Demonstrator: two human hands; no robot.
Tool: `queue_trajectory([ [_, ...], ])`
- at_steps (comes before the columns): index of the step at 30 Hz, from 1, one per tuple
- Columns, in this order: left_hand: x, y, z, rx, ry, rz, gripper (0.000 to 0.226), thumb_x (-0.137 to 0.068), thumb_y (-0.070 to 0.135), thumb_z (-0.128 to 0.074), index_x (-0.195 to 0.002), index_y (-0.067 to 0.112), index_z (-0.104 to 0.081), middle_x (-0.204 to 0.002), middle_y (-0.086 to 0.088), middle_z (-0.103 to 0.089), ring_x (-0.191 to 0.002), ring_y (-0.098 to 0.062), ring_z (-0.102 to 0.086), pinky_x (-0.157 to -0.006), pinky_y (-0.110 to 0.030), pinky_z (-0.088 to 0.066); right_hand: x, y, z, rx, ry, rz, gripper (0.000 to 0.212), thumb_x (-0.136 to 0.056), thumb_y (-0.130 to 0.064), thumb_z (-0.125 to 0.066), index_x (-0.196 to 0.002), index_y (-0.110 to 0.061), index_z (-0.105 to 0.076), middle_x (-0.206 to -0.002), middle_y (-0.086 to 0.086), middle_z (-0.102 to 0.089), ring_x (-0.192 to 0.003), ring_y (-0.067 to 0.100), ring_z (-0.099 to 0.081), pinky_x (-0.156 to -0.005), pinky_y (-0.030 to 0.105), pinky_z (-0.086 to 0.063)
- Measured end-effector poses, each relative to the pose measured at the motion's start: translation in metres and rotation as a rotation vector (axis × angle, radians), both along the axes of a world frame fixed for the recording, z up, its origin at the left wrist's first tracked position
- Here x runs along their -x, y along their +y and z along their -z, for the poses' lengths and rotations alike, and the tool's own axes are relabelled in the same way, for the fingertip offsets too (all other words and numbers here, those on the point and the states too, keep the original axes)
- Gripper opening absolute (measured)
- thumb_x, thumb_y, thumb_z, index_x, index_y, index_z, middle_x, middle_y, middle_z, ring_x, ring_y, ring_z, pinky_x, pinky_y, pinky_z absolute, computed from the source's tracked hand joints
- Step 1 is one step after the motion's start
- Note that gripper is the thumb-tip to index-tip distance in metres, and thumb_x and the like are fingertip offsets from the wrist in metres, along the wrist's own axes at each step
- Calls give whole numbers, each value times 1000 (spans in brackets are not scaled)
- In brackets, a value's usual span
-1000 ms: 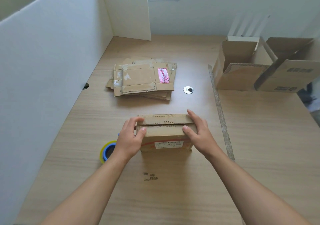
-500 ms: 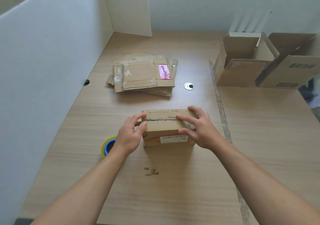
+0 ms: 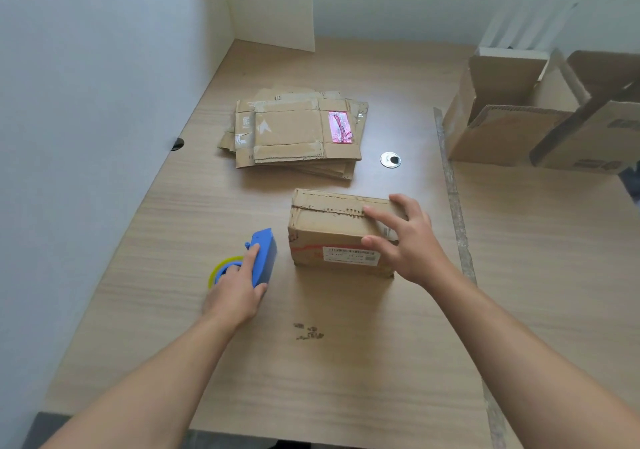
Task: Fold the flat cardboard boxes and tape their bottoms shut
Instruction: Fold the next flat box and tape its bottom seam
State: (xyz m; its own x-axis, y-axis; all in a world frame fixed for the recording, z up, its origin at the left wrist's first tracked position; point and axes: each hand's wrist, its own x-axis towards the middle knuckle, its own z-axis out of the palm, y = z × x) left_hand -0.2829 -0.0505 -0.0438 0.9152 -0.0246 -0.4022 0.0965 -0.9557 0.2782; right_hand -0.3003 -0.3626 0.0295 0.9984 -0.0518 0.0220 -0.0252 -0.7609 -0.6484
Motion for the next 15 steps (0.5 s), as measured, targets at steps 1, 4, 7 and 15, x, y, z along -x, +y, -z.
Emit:
queue_trajectory([
  [1, -1, -3, 1, 15, 0, -14, 78, -98, 37, -52, -155, 40, 1, -121, -9, -50, -105, -28, -53, -85, -43, -50, 0, -1, 2, -5, -5, -1, 49, -85, -41, -75, -131, -42, -60, -152, 7, -30, -139, 32, -24, -115, 34, -20],
  [4, -6, -15, 3, 53, 4, -83, 82, -98, 22, -49, -154, 43, 7, -102, -8, -48, -78, -20, -52, -67, -36, -45, 2, -1, 6, 6, -35, -12, 48, -86, -42, -72, -132, -43, -58, -153, 7, -29, -138, 33, -25, -115, 35, -21],
  [7, -8, -25, 3, 44, 20, -139, 86, -94, 16, -48, -150, 47, 10, -86, -9, -54, -67, -21, -55, -54, -34, -40, 5, 0, 11, 53, -46, -21, 49, -89, -46, -66, -137, -46, -52, -156, 5, -25, -141, 34, -21, -115, 45, -26],
  [15, -14, -17, 1, 56, 42, -96, 80, -99, 23, -49, -153, 42, 7, -75, -9, -55, -63, -19, -55, -58, -34, -43, 4, -4, 7, 103, -20, -46, 47, -89, -51, -63, -135, -48, -54, -151, 2, -28, -136, 26, -23, -107, 44, -35],
])
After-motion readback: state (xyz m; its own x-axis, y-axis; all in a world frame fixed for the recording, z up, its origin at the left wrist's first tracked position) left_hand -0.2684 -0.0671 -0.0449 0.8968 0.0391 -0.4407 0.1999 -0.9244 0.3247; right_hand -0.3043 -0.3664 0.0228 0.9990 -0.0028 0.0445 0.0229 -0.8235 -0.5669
